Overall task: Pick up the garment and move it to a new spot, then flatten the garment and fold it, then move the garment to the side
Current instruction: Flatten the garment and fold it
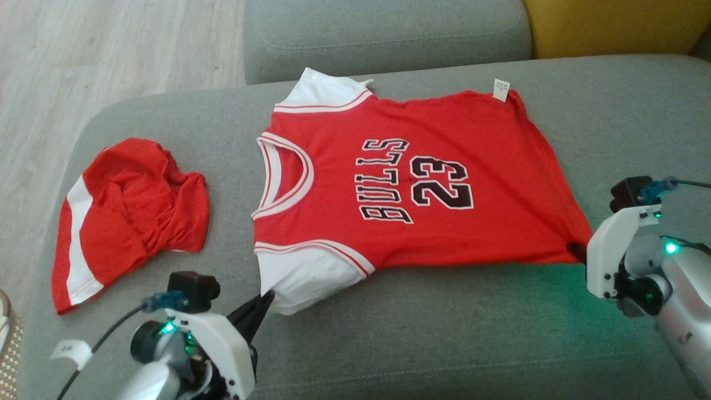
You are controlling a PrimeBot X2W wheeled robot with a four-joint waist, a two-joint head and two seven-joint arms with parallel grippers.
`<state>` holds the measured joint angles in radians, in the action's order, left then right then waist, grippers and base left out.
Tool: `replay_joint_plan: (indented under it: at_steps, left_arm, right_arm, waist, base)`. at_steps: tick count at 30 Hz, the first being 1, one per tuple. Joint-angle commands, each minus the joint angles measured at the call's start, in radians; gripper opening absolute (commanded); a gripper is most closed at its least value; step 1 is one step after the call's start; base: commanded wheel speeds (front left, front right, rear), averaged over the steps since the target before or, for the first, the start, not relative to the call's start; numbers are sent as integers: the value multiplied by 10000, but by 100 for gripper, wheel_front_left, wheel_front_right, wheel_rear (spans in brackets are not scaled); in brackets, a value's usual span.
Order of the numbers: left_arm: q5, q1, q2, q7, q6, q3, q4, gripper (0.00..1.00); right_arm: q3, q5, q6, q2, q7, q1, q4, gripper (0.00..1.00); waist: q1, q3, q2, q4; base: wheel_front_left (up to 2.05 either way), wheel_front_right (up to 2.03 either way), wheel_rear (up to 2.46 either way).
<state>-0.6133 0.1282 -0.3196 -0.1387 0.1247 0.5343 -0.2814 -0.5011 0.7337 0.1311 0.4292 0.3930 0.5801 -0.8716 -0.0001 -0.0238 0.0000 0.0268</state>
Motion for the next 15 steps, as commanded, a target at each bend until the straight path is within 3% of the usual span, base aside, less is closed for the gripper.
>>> replay_joint_plan:
  at_steps: [1, 11, 15]
  left_arm:
    - [-187, 381, -440, -114, 57, -447, 517, 0]
    - [-3034, -843, -1771, -2275, 58, 153, 2573, 0]
    - [-3571, -1264, -2273, -2648, 58, 176, 2998, 0]
  right_arm:
    - [-152, 92, -4, 295, 103, 26, 321, 0]
    - [-938, 1009, -4, 874, 1924, -550, 929, 0]
    - [-1005, 1502, -4, 982, 2664, -785, 1229, 0]
  waist:
    - [1, -45, 0, -11]
    - [1, -359, 0, -62]
    - [1, -441, 0, -110]
  base:
    - [0, 0, 0]
    - [0, 0, 0]
    - [0, 0, 0]
